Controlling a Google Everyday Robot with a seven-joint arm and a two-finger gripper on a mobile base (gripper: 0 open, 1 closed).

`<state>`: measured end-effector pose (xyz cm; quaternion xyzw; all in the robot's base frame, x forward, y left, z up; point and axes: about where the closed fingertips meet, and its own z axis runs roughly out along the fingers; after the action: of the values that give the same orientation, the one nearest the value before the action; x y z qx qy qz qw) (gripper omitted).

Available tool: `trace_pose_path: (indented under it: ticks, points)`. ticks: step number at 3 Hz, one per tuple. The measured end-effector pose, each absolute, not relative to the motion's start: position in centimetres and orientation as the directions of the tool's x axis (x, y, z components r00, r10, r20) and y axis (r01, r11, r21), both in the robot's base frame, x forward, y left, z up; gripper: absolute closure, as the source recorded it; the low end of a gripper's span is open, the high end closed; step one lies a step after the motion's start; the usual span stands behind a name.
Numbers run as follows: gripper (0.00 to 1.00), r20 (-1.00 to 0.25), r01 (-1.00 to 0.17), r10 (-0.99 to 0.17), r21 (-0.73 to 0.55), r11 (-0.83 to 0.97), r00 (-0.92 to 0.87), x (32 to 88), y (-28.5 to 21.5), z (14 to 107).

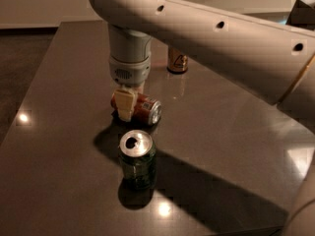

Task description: Place coke can upright

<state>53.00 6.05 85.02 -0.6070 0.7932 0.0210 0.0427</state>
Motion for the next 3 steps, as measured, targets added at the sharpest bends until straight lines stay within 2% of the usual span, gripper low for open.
trace_pose_path:
  ticks: [1, 2, 3]
  points:
    - [0.64, -0.097, -0.966, -0.962, -0.021, 0.258, -0.255, 53.1, 6.1, 85.3]
    - [0.87, -0.166, -0.972, -0.960, -0.029, 0.234, -0.227, 53.2, 5.8, 86.9]
    - [1.00, -0.304, -0.979, -0.937, -0.046, 0.196, -0.173, 53.4, 5.1, 89.4]
